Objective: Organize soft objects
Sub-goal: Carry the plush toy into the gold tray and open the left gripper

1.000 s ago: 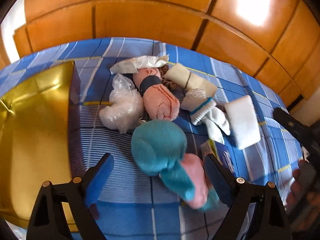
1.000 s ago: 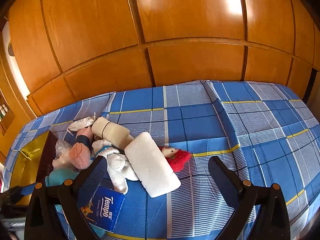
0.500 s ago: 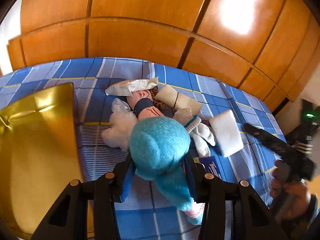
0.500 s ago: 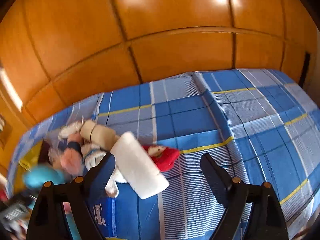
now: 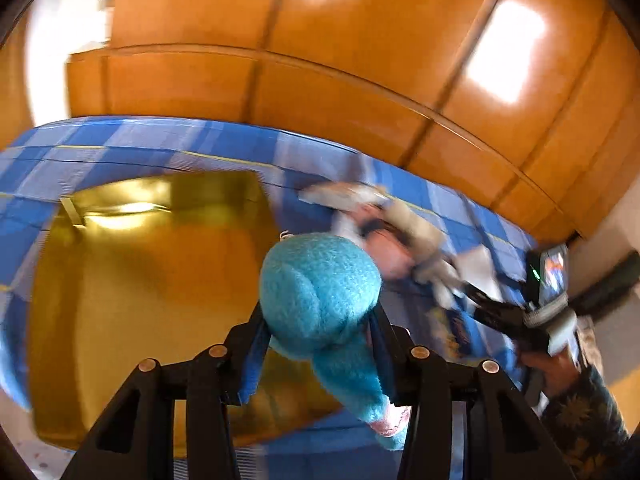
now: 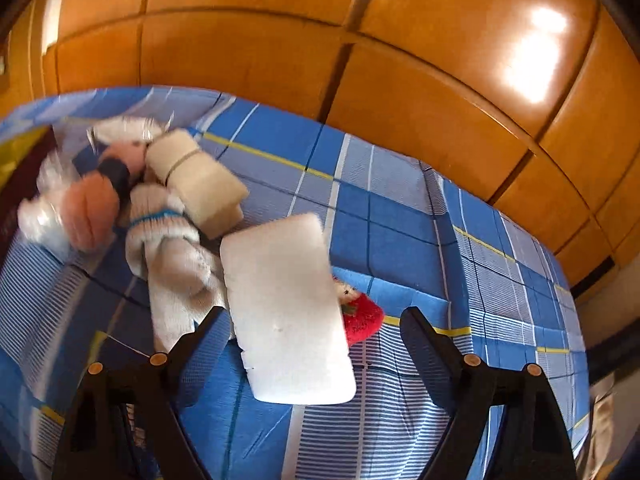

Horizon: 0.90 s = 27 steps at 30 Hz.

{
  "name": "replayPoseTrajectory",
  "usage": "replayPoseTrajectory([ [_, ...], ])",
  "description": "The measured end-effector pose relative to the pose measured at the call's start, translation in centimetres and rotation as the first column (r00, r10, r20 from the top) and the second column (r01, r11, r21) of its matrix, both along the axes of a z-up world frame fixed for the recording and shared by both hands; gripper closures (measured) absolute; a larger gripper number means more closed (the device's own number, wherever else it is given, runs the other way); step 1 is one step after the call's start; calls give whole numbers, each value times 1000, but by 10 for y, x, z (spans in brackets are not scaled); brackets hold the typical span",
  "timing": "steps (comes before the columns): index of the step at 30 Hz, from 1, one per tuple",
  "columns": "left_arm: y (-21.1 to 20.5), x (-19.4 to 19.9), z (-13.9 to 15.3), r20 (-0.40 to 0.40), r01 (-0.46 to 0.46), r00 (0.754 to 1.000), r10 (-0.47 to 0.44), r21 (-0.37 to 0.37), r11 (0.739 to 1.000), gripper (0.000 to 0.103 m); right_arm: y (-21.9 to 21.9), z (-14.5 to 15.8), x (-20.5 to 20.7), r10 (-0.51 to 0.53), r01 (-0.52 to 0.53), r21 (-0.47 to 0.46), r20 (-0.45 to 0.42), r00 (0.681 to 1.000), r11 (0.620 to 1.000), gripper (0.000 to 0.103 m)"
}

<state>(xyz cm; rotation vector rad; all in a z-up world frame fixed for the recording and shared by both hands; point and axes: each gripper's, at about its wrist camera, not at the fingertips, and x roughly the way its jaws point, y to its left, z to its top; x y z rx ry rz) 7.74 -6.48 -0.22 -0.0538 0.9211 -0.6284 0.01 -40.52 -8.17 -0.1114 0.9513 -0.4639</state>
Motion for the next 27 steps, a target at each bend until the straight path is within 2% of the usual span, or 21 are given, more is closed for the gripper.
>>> replayPoseTrajectory([
  [1, 10, 9, 0, 5, -36, 999, 36, 11, 999, 56, 0, -4, 2, 10, -10, 4, -12, 1000, 1000, 39],
  [3, 25, 29, -3, 6, -88, 996, 88, 31, 996, 56, 1, -9, 4, 14, -14, 1, -29, 999, 1000, 54],
  [4, 29, 40, -5, 10, -110, 994, 109, 50, 993, 56, 2, -9, 4, 17, -17, -12, -31, 999, 1000, 60],
  [7, 33, 72, -17, 1, -146, 989, 146, 98, 985, 56, -1, -1, 0, 18, -18, 25, 2, 1000, 1000, 72],
  [11, 20, 108, -34, -23, -151, 988, 156, 141, 978, 55, -4, 7, -5, 7, -10, 83, 43, 999, 996, 73],
  [14, 4, 126, -41, -27, -122, 991, 129, 175, 977, 53, -5, 11, -7, 9, -16, 123, 62, 998, 992, 73],
  [17, -16, 135, -48, -28, -85, 995, 93, 205, 975, 49, -8, 13, -9, 9, -21, 157, 78, 997, 987, 74],
  [19, -27, 140, -53, -16, -90, 995, 96, 226, 970, 48, -10, 14, -11, 5, -21, 172, 89, 996, 985, 74],
  [22, -34, 146, -58, -16, -107, 993, 114, 218, 970, 44, -11, 18, -12, 4, -25, 186, 111, 994, 982, 74],
  [24, -32, 146, -57, -5, -136, 990, 140, 216, 967, 35, -12, 19, -12, 4, -27, 187, 121, 993, 982, 78],
  [26, -24, 142, -54, 23, -186, 982, 185, 200, 962, 20, -12, 21, -13, 3, -27, 186, 131, 991, 982, 80],
  [27, -19, 138, -52, 34, -207, 978, 204, 189, 960, 19, -14, 22, -14, -2, -24, 189, 138, 990, 982, 80],
])
